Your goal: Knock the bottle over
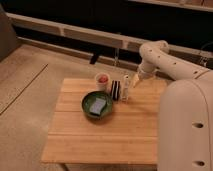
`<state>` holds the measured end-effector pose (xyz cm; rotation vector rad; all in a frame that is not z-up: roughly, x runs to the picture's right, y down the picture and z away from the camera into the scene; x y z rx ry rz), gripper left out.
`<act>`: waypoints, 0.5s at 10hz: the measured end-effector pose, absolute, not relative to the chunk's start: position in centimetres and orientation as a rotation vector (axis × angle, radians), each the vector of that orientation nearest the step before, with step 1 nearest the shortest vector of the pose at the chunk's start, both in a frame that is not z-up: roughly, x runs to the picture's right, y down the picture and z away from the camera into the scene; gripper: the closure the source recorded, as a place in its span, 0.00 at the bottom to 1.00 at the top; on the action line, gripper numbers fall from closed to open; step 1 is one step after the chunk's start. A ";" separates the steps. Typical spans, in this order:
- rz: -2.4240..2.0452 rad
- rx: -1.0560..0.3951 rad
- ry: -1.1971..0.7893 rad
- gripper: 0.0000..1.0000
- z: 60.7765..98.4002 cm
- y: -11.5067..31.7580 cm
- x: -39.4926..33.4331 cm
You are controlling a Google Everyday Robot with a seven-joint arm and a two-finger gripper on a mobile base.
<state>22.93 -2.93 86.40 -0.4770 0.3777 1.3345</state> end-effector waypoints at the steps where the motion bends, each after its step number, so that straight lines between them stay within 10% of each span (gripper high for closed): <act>1: 1.348 -0.472 0.368 0.35 86.6 -2.9 22.8; 5: 1.318 -0.400 0.306 0.35 88.4 -3.6 22.4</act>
